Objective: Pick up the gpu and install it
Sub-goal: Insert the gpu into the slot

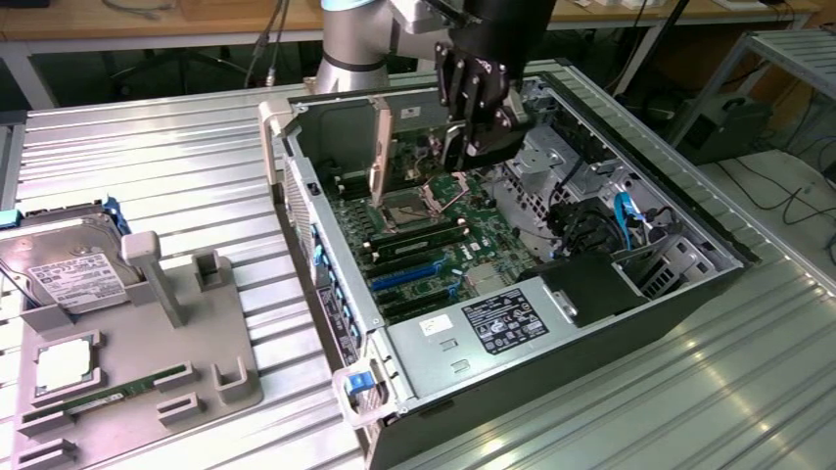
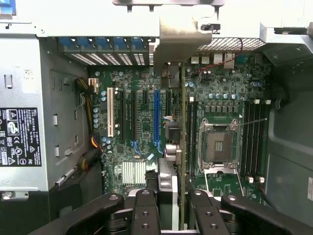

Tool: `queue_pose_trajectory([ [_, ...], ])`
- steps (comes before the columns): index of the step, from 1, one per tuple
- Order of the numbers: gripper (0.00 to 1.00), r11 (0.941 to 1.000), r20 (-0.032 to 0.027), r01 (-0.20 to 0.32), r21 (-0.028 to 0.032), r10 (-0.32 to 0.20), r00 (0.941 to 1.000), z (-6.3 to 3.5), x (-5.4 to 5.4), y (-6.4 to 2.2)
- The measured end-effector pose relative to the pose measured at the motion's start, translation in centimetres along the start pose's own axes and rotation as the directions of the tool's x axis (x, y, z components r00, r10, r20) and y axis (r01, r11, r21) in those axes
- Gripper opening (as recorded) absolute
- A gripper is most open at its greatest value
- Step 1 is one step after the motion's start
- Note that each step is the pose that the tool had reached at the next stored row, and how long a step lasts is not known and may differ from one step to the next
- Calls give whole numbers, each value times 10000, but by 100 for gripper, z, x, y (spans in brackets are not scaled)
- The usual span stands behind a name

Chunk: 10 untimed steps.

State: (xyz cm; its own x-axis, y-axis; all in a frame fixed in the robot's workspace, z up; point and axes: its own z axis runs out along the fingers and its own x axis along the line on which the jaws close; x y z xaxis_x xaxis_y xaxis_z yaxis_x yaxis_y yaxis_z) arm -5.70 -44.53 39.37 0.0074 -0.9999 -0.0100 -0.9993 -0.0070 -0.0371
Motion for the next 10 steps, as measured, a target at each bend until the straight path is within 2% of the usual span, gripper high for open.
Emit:
queue_pose_trajectory([
  [10, 28, 10000, 1, 43, 33, -43, 10000, 151, 4, 5],
])
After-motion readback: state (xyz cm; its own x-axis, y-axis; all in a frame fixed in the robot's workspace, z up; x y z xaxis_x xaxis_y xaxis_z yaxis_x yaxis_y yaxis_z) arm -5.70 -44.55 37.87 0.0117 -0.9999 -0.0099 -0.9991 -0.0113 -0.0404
